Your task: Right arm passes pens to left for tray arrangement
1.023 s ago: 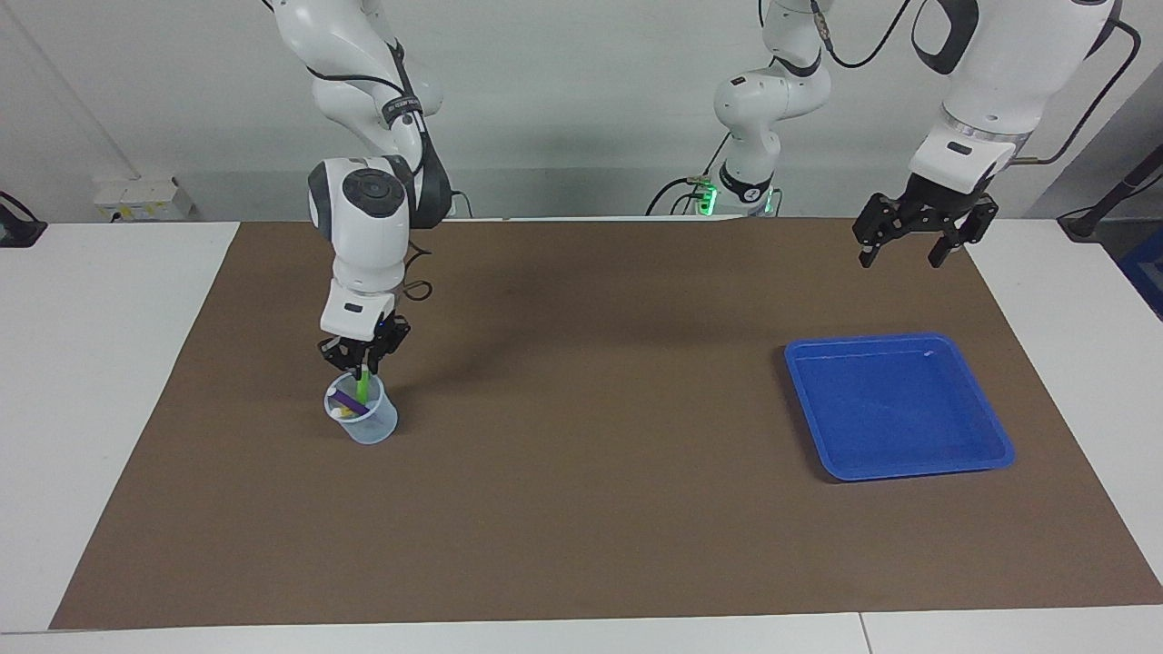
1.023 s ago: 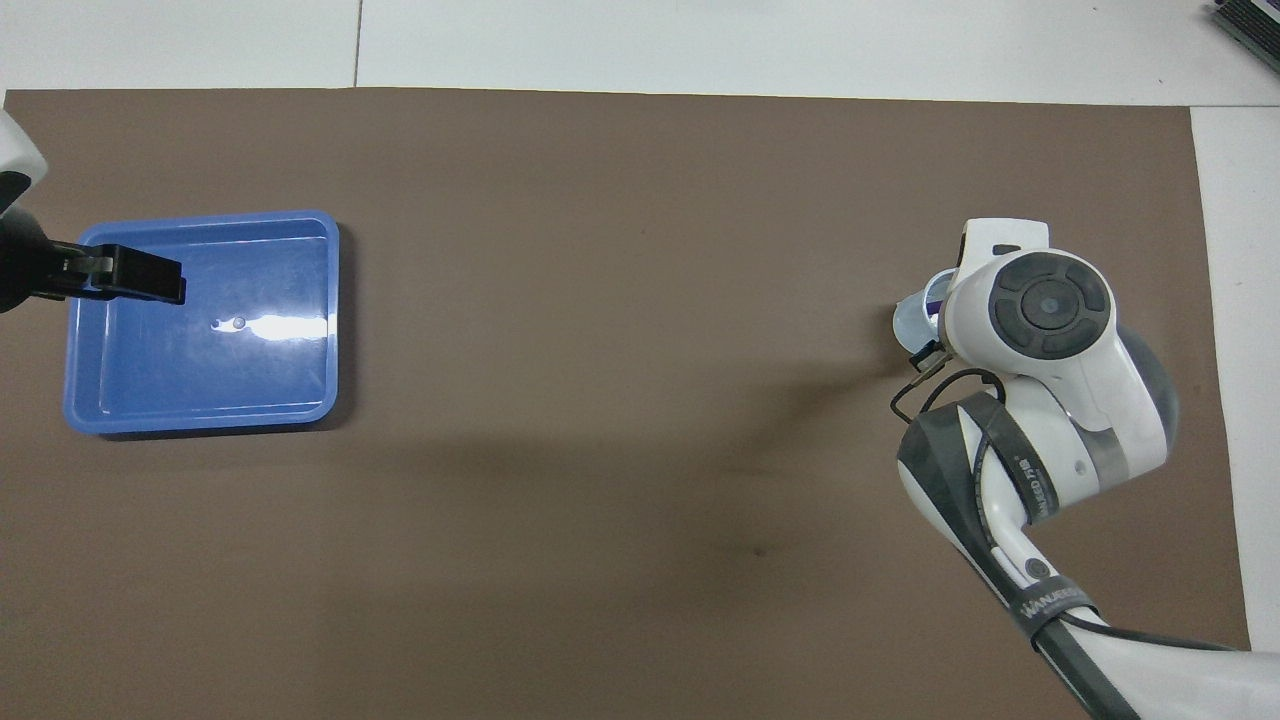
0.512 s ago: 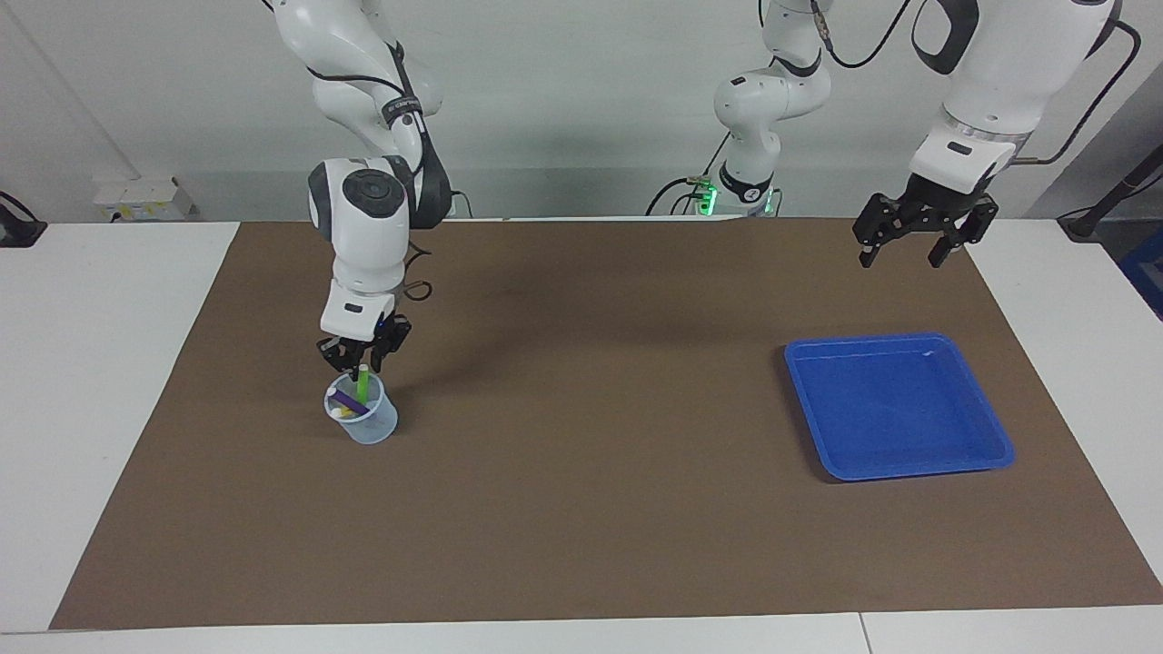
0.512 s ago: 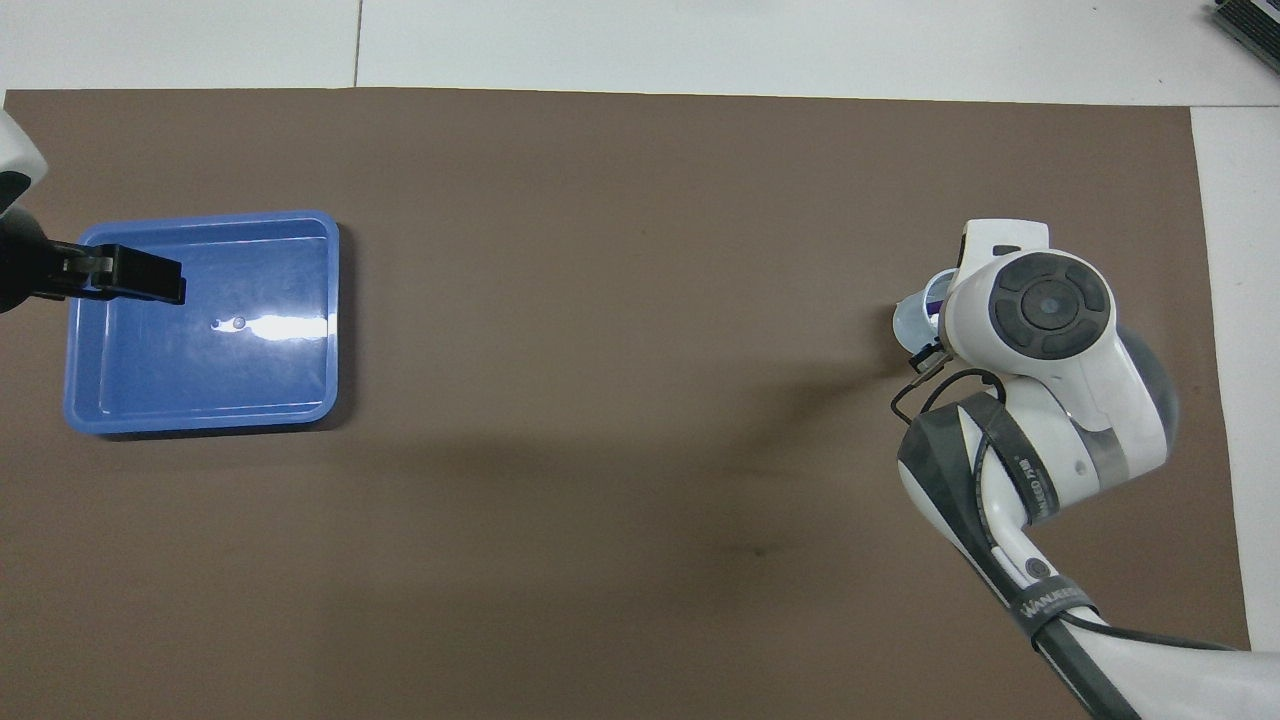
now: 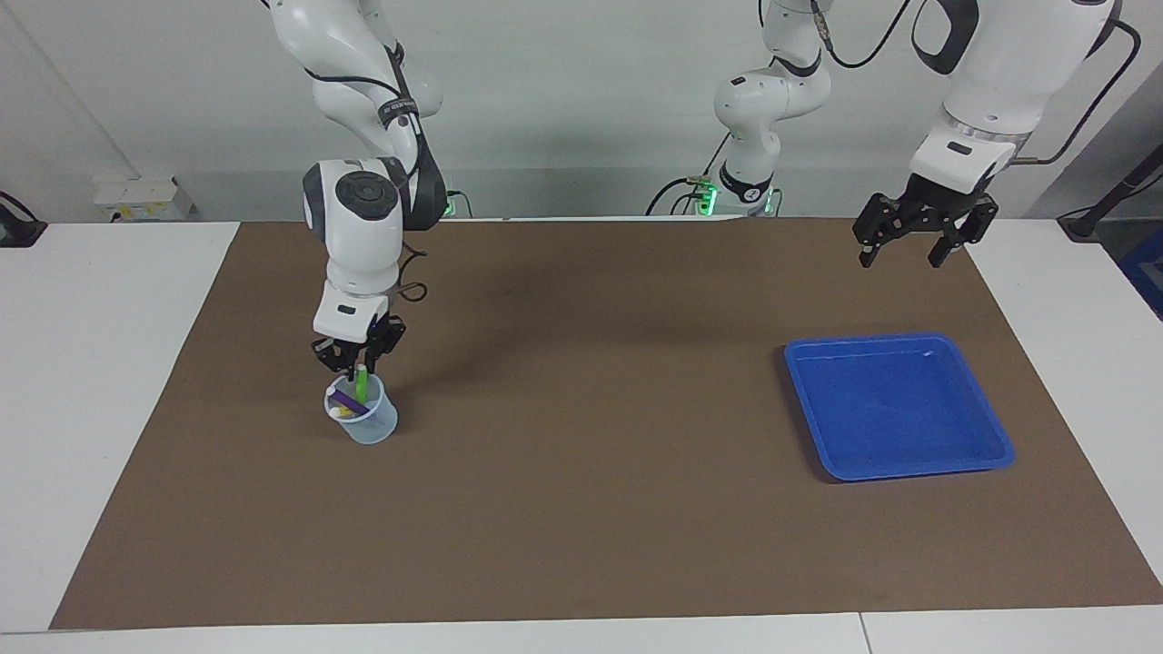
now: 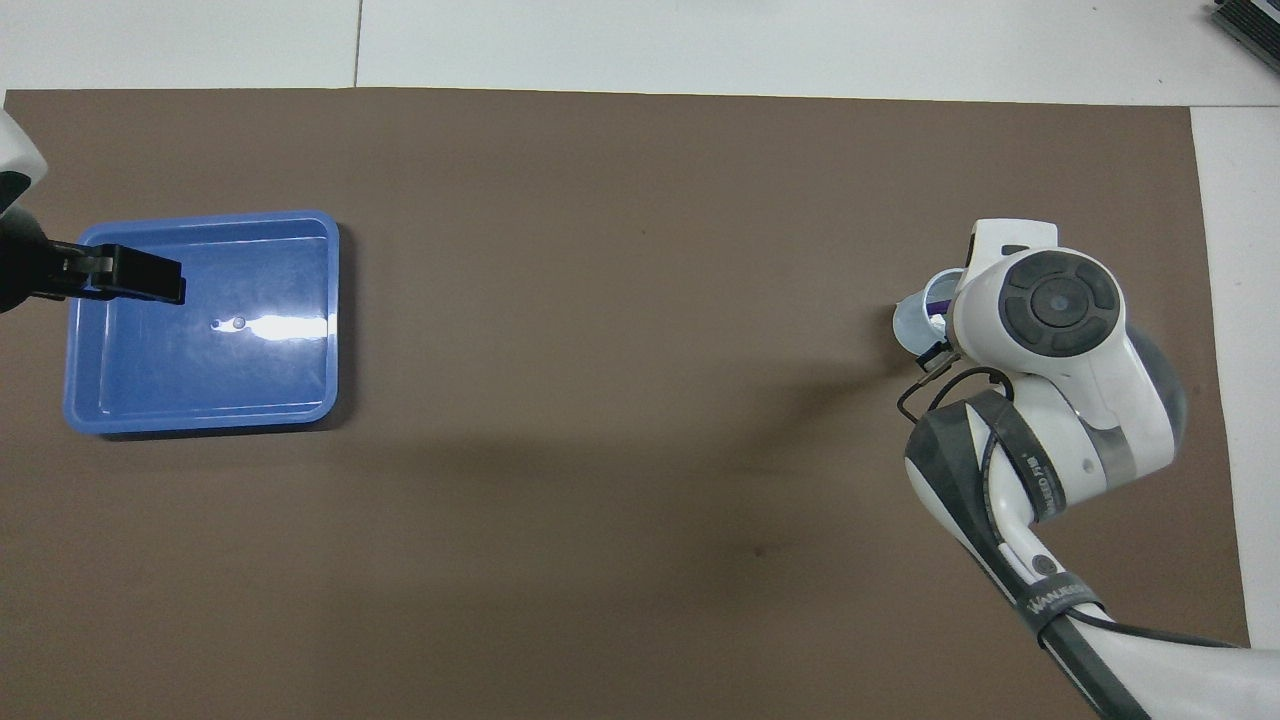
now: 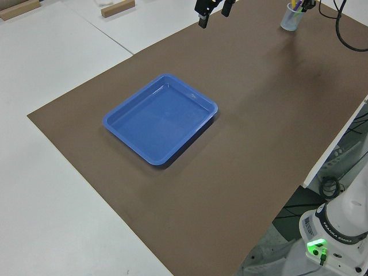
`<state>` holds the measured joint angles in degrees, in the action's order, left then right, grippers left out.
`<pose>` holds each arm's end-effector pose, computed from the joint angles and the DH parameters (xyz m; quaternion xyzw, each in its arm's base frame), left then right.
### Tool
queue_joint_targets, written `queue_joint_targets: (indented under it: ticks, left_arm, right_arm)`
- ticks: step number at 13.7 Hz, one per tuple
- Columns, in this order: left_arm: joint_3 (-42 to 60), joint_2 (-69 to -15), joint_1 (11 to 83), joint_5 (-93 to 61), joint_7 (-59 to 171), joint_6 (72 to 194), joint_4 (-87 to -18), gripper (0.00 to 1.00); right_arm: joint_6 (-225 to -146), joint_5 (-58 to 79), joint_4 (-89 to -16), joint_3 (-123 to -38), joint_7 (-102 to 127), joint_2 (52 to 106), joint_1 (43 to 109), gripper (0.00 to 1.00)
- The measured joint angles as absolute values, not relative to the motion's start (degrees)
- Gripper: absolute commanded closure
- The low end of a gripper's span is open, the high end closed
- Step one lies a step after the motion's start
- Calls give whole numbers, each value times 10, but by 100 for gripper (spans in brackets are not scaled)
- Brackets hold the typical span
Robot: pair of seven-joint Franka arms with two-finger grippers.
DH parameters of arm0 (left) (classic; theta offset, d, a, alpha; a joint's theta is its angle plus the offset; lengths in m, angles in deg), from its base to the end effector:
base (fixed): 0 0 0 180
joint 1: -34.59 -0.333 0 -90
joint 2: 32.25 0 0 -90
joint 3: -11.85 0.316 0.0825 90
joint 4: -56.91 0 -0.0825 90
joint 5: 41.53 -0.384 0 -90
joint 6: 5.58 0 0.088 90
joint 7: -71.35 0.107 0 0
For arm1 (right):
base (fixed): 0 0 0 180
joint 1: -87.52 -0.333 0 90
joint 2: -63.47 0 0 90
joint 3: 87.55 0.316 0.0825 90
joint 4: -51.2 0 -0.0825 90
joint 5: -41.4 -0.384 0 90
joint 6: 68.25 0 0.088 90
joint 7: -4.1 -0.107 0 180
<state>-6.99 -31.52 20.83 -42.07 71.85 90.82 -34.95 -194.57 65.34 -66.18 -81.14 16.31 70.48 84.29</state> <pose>0.5594 -0.0500 0.6261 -0.9977 0.0490 -0.0459 0.0049 0.5715 0.0818 0.3864 0.9389 0.3029 0.0139 0.1629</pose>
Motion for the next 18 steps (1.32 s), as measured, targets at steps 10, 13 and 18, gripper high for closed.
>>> queue_joint_targets:
  ticks: [10, 13, 18]
  left_arm:
    - [-70, -315, 208, -421, 719, 908, -349, 0]
    - [-70, -315, 208, -421, 719, 908, -349, 0]
    - [-70, -315, 208, -421, 719, 908, -349, 0]
  right_arm:
    - [-1946, 654, -662, -811, 163, 705, 843, 85]
    - [-1946, 654, -661, -811, 163, 705, 842, 85]
    - [-1899, 645, -628, -811, 181, 701, 842, 85]
